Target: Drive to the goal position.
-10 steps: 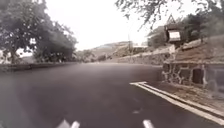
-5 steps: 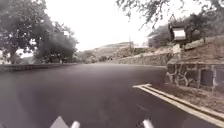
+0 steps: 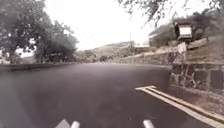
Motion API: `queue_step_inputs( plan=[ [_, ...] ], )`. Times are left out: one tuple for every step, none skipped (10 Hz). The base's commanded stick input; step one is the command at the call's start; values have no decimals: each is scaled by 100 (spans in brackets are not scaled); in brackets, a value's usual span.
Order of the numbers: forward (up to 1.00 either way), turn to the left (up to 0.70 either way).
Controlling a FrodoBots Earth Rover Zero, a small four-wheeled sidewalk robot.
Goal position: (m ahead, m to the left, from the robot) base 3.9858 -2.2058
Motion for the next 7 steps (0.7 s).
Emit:
queue_step_inputs(
  plan=[
    [50,0],
    [50,0],
    [50,0],
    [50,0],
    [50,0],
    [50,0],
    [50,0]
  ],
)
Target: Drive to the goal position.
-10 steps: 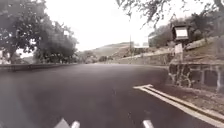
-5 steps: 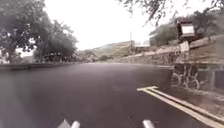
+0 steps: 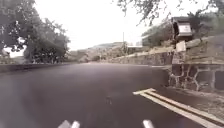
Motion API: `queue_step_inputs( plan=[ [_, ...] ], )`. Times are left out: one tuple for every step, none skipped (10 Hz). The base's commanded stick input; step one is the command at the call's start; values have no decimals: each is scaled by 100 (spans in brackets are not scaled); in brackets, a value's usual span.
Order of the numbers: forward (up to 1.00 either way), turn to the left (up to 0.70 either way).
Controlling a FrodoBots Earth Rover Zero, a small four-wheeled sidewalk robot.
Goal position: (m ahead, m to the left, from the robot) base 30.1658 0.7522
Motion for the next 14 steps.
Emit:
queue_step_inputs(
  plan=[
    [50,0],
    [50,0],
    [50,0],
    [50,0],
    [50,0],
    [50,0],
    [50,0],
    [50,0],
    [50,0],
    [50,0],
    [50,0],
    [50,0],
    [50,0],
    [50,-34]
  ],
)
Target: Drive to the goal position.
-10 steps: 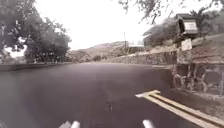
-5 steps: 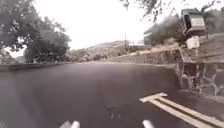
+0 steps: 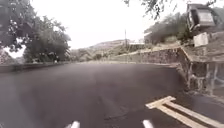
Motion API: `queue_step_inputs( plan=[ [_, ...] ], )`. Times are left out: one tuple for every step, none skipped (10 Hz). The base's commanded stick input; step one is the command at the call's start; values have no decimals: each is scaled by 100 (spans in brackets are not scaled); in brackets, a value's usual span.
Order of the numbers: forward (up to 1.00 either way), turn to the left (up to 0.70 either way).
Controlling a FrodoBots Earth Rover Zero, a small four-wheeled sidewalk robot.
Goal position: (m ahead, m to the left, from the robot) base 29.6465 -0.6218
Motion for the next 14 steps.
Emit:
queue_step_inputs(
  plan=[
    [50,-50],
    [50,-50],
    [50,-50],
    [50,-50],
    [50,-20],
    [50,-3],
    [50,0],
    [50,0],
    [50,0],
    [50,0],
    [50,0],
    [50,0],
    [50,0],
    [50,0]
  ],
)
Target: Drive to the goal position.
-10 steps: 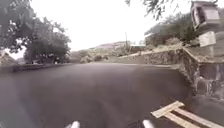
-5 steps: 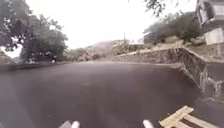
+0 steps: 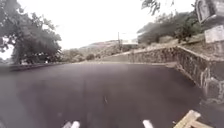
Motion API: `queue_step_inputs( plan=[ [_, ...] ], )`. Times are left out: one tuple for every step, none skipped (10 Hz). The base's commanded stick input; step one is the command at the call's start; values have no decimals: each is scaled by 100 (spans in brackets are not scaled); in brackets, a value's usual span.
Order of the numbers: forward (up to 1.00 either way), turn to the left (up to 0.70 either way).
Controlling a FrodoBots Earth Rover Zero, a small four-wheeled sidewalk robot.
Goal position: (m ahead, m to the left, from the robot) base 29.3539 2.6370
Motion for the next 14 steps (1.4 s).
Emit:
queue_step_inputs(
  plan=[
    [50,0],
    [50,0],
    [50,0],
    [50,0],
    [50,0],
    [50,0],
    [50,-13],
    [50,-50],
    [50,-50],
    [50,-50],
    [50,-50],
    [50,-50],
    [50,-50],
    [50,-49]
  ],
)
